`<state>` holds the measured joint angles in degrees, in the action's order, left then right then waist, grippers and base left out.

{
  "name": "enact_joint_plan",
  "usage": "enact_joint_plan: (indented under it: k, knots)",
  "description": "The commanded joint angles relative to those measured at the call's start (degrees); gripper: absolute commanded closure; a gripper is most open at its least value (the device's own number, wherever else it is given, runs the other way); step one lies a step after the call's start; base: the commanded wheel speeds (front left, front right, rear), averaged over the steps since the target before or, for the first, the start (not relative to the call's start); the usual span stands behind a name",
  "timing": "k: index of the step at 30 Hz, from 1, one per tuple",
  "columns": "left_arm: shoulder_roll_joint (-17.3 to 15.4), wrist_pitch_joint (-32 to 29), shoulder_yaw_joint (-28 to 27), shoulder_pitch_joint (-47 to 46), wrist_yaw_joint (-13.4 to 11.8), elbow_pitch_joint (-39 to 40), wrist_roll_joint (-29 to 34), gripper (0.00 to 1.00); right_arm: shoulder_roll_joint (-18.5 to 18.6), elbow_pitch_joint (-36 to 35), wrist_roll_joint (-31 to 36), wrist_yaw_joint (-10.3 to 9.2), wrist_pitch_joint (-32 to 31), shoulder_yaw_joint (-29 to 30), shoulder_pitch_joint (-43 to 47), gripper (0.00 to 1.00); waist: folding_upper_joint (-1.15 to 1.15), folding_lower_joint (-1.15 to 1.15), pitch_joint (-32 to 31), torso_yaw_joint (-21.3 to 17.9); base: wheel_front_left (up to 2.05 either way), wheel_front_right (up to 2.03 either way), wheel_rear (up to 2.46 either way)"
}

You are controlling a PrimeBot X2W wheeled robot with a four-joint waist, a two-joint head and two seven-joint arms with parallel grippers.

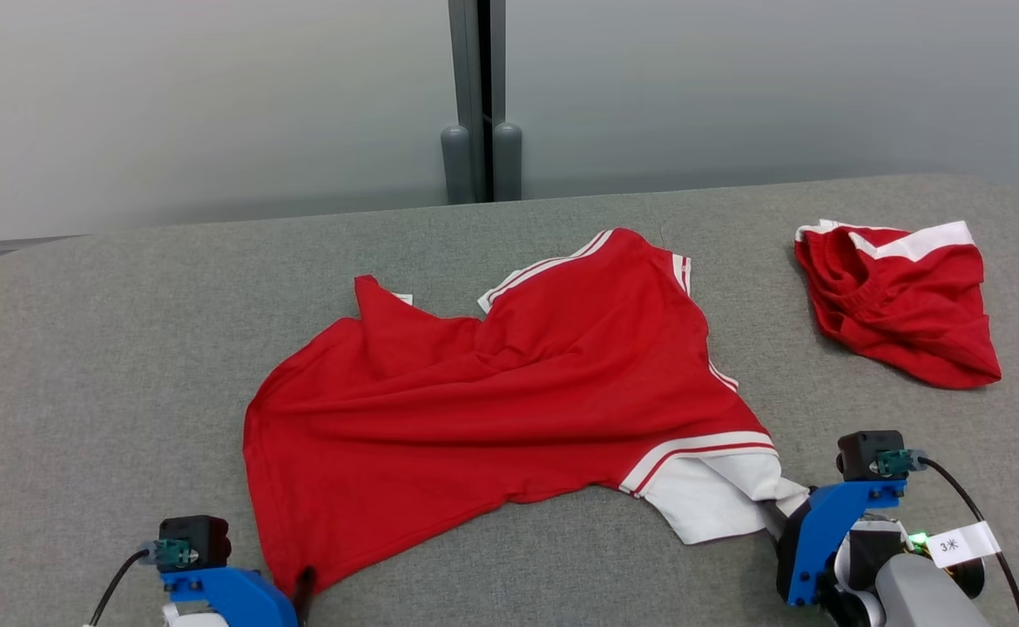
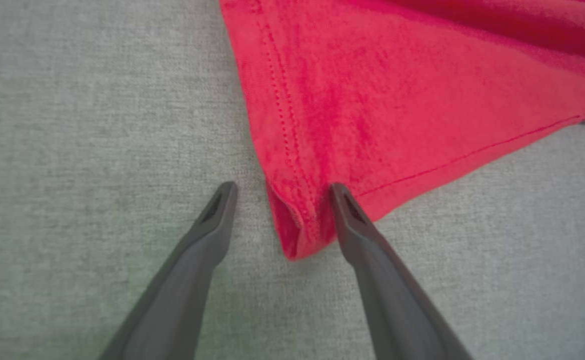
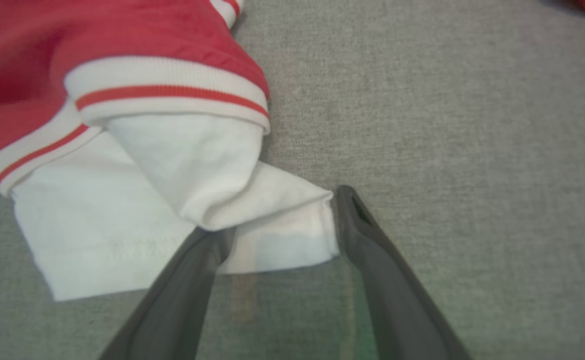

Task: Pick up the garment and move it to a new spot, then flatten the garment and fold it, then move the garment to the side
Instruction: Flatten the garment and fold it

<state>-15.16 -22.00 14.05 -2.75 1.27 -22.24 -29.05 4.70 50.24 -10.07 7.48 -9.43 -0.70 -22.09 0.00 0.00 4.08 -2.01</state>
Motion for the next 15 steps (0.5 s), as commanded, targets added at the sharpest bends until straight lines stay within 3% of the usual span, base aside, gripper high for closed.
enact_joint_plan:
  k: [1, 3, 4, 5, 6, 7, 8, 15]
  knots:
    - [0.74, -2.09, 0.82, -0.09, 0.29, -2.02, -0.8, 0.0, -1.05, 2.38, -0.8, 0.1, -0.58, -1.57, 0.51, 0.0, 0.0, 0.0, 0.14, 0.05, 0.0, 0.0, 0.0]
    - [1.05, -2.8, 1.34, -0.32, 0.9, -3.19, -1.14, 0.0, -1.47, 3.36, -1.49, 0.18, -0.71, -3.1, 0.49, 0.32, 0.0, 0.0, 0.15, -0.08, 0.0, 0.0, 0.0]
    - [1.4, -2.99, 1.55, -0.44, 1.14, -3.62, -1.49, 0.0, -1.62, 3.7, -1.93, 0.24, -0.61, -3.79, 0.51, 0.56, 0.0, 0.0, 0.13, -0.14, 0.0, 0.0, 0.0]
    - [1.84, -3.25, 1.87, -0.41, 1.57, -3.96, -1.74, 0.0, -1.71, 4.01, -2.45, 0.3, -0.48, -4.54, 0.56, 0.69, 0.0, 0.0, 0.05, -0.19, 0.0, 0.0, 0.0]
    - [2.17, -3.09, 2.12, -0.4, 2.03, -4.02, -2.0, 0.31, -1.77, 4.19, -2.93, 0.35, -0.18, -5.31, 0.7, 1.0, 0.0, 0.0, -0.06, -0.24, 0.0, 0.0, 0.0]
    - [2.44, -2.12, 1.93, -0.55, 2.22, -3.78, -2.31, 0.74, -1.75, 4.04, -3.64, 0.36, 0.2, -5.85, 0.83, 1.0, 0.0, 0.0, -0.15, -0.3, 0.0, 0.0, 0.0]
    - [2.41, -1.3, 1.6, -0.66, 2.25, -3.68, -2.37, 1.0, -1.5, 3.82, -4.25, 0.34, 0.85, -6.38, 0.99, 1.0, 0.0, 0.0, -0.26, -0.36, 0.0, 0.0, 0.0]
    - [0.73, 3.12, -0.23, -0.87, 1.7, -1.13, -2.23, 1.0, 1.84, -0.49, -9.18, 0.06, 6.47, -7.45, 1.81, 1.0, 0.0, 0.0, -1.12, -0.47, 0.0, 0.0, 0.0]
